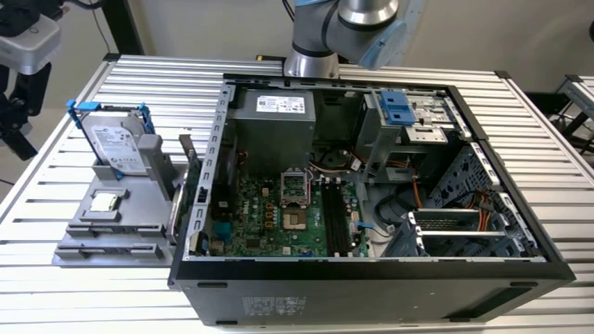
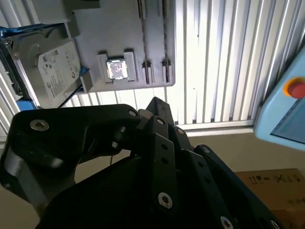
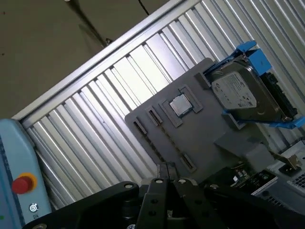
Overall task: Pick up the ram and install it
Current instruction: 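Pick up the ram and move it above insertion slot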
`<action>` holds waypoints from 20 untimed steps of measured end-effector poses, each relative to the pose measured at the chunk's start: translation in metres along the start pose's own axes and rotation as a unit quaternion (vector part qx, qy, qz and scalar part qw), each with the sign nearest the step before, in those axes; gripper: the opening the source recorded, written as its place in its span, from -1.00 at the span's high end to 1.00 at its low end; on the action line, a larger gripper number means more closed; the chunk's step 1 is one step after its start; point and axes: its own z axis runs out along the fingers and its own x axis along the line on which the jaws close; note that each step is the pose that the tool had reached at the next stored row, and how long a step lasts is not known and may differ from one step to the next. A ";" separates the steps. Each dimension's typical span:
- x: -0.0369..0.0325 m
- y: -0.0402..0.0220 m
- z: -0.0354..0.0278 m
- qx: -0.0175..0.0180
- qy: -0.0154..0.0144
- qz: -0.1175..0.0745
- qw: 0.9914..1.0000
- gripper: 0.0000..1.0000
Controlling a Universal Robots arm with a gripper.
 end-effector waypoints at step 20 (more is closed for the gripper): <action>0.0000 0.0000 0.0013 0.015 -0.007 -0.148 0.989 1.00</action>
